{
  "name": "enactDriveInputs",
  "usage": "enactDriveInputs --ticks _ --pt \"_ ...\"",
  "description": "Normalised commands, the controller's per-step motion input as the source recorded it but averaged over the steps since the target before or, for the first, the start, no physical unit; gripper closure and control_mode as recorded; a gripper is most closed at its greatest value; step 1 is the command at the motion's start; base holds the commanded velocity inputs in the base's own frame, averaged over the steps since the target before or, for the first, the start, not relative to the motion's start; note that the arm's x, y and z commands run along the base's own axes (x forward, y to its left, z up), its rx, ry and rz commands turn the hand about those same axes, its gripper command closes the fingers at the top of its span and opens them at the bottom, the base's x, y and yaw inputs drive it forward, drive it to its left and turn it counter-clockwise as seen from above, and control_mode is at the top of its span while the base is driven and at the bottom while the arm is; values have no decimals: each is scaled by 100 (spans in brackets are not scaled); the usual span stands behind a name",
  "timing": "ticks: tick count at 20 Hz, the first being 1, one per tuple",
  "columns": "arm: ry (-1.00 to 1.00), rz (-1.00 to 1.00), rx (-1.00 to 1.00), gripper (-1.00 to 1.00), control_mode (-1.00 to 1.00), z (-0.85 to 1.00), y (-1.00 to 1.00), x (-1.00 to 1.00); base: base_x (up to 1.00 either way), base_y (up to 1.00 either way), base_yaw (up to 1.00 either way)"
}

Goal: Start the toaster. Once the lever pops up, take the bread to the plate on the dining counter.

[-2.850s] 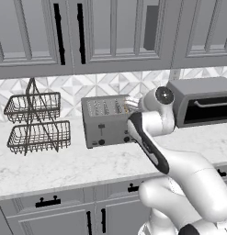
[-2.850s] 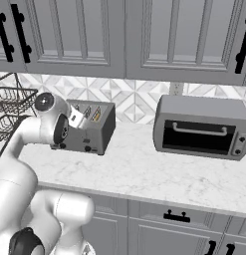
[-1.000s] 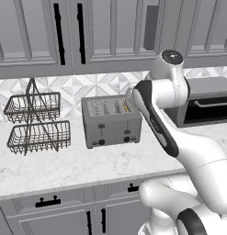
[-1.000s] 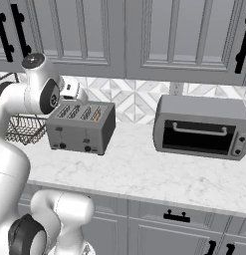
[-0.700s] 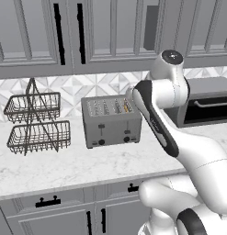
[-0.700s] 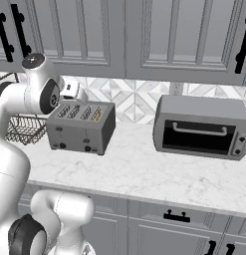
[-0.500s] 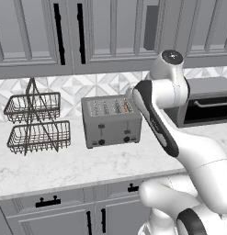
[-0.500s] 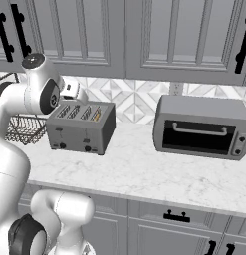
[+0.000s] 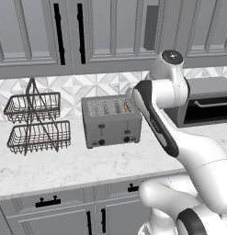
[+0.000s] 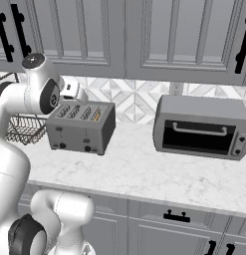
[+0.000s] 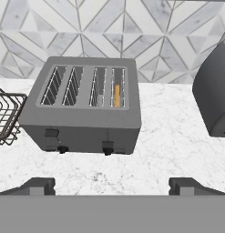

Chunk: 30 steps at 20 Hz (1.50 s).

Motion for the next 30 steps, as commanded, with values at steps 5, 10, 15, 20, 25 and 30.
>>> enactDriveInputs --ticks 5,10,15,20,25,30 --pt "0 0 0 -100 -100 0 0 0 0 0 0" --pt "0 0 0 -100 -100 0 0 0 0 0 0" --pt "0 0 0 -100 -100 0 0 0 0 0 0" --pt "0 0 0 -100 -100 0 0 0 0 0 0" --pt "0 0 0 -100 -100 0 0 0 0 0 0" --pt "0 0 0 -100 -100 0 0 0 0 0 0"
